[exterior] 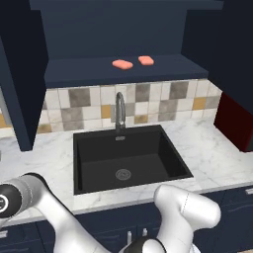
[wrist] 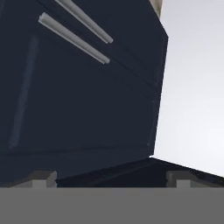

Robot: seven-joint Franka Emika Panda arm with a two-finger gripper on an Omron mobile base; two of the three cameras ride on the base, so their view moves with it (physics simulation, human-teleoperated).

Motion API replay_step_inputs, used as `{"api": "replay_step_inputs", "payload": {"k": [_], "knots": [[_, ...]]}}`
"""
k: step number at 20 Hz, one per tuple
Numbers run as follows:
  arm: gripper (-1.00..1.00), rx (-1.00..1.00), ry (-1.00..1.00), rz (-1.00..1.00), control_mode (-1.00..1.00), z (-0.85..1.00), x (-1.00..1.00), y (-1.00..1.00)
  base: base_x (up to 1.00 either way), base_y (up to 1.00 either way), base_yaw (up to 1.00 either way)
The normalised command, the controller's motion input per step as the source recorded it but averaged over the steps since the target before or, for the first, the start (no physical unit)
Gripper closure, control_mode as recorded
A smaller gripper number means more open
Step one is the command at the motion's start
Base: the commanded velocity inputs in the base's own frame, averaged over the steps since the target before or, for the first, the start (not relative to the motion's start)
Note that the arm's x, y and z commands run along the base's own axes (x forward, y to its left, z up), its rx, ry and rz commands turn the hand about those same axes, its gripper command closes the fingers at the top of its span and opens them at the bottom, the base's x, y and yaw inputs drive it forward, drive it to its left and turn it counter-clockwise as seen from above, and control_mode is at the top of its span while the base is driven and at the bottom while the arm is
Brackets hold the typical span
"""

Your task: Pick up the bar soap and bar soap from the sink, and place them back in the cabinet, and close the cabinet doors.

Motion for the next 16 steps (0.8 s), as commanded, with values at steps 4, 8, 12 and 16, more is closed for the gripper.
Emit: {"api": "replay_step_inputs", "payload": {"k": [4,8,12,16], "knots": [[-1.00,0.15,0.00,0.00,-1.00,0.24,0.00,-0.34,0.00,0.00,0.00],[-1.00,0.15,0.00,0.00,-1.00,0.18,-0.03,-0.35,0.00,0.00,0.00],[-1.00,0.14,0.00,0.00,-1.00,0.16,-0.06,-0.36,0.00,0.00,0.00],[-1.00,0.15,-0.04,0.00,-1.00,0.10,-0.02,-0.38,0.00,0.00,0.00]]}}
